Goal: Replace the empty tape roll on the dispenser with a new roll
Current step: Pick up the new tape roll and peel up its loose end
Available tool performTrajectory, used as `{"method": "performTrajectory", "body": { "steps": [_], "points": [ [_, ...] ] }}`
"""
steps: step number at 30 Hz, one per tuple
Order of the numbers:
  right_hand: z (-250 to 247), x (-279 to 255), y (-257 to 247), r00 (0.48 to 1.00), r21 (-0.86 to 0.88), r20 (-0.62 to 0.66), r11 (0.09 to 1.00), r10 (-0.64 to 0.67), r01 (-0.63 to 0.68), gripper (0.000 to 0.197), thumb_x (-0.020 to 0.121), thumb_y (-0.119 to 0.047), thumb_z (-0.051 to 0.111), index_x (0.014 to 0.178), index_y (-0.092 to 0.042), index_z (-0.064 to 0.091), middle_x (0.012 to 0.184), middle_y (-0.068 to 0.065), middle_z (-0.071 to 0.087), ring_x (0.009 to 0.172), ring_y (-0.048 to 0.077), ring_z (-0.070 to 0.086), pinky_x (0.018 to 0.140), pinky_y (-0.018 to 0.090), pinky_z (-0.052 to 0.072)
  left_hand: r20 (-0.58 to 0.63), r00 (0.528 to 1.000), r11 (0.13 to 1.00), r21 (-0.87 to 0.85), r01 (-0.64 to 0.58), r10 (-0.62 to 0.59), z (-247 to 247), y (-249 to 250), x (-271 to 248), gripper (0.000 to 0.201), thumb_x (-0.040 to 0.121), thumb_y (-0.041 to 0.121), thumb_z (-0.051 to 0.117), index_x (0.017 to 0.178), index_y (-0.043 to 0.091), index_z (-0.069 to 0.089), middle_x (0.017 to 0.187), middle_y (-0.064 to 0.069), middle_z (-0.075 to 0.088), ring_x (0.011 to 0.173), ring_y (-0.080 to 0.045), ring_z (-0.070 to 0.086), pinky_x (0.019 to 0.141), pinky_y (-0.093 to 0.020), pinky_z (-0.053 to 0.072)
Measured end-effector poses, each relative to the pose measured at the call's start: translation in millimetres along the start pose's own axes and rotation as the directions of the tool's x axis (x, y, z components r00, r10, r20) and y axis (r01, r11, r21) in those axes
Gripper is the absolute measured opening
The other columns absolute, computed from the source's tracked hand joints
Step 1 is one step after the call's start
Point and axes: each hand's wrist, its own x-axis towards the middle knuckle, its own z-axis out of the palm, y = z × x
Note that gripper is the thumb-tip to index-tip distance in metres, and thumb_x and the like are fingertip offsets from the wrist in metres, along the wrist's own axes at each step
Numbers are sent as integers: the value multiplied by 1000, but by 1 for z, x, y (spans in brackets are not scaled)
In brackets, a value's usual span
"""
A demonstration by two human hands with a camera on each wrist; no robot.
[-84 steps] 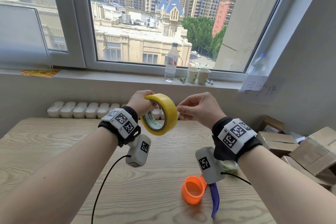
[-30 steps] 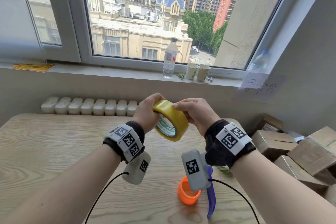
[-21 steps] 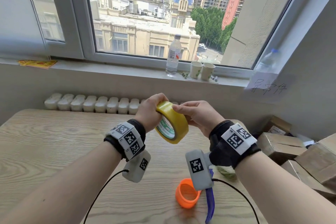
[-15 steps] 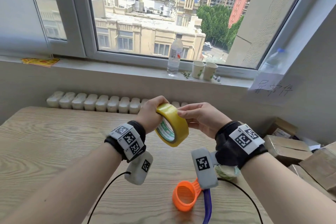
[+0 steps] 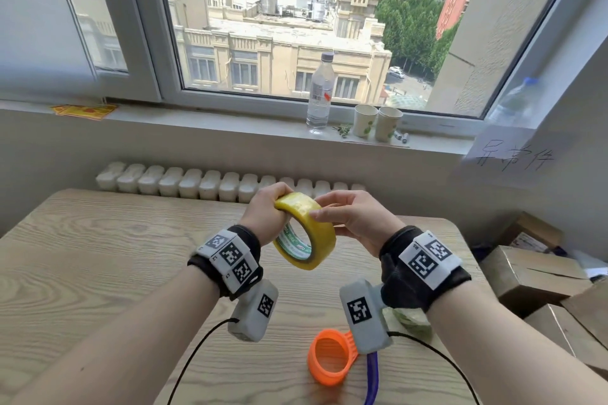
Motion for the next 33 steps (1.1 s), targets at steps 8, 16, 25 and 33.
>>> {"method": "performTrajectory", "body": {
  "steps": [8,16,25,33],
  "points": [
    [5,9,6,1000,-46,-27,999,-11,10,37,66,-41,80,93,-19,69,93,5,70,88,20,64,89,40,50,23,983,961,-210,182,-181,3,-6,2,31,76,-12,52,71,19,55,72,-3,56,73,-20,53,66,-32,44],
    [-6,4,3,999,135,49,991,-6,-1,21,84,-27,67,100,-14,69,80,-5,71,72,7,65,71,22,49,94,970,856,-455,243,-225,2,-3,8,32,74,-20,50,91,5,58,80,-12,59,80,-26,56,72,-36,46],
    [-19,-5,-2,997,219,64,975,-50,35,18,81,-26,66,94,-15,70,82,-4,72,77,9,65,82,25,50,177,960,669,-689,280,-218,1,11,14,33,76,-23,46,97,1,53,77,-14,59,66,-22,62,55,-27,55],
    [-25,-12,-6,992,257,91,964,-93,67,33,71,-23,68,102,-12,69,92,0,72,86,12,66,88,28,51,248,948,620,-718,317,-198,1,24,10,37,77,-18,50,111,-6,56,98,-21,60,87,-32,60,73,-37,54]
  ]
}}
